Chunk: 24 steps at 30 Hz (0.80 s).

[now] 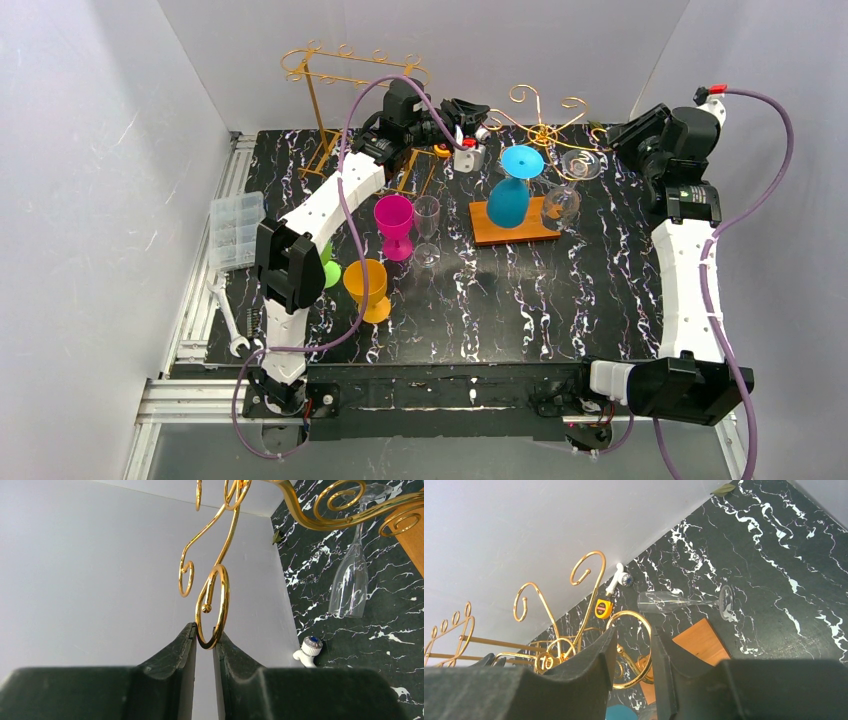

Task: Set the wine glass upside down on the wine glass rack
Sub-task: Adjust the wine rack at the center of the board.

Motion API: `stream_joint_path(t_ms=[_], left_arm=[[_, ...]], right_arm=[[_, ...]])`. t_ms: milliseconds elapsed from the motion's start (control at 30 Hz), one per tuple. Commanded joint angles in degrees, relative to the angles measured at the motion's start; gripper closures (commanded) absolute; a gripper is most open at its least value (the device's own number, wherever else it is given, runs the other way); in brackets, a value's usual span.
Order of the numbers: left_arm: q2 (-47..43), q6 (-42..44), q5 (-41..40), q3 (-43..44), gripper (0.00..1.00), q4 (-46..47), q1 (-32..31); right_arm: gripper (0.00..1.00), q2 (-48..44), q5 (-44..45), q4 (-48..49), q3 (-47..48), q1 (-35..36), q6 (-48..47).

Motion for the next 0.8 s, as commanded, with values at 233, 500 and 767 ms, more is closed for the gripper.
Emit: stream_joint_path(t_ms=[233,500,767], left_arm=[[-3.02,-2.05,0.05,0.13,0.86,-0.20,-0.74],[-4.62,-3.67,0.21,-1.00,0.86,0.49,-0.74],[-9.96,-6.36,2.01,-6.11,0.87,0.90,-0.74]], right_arm=[[0.65,0.51,-1.01,2.03,-2.25,0.04,-0.29],[0.85,3.27,-1.40,3.63,0.13,0.00,-0.09],[0.92,7.70,-1.10,4.27,3.79,0.04,-1.34]])
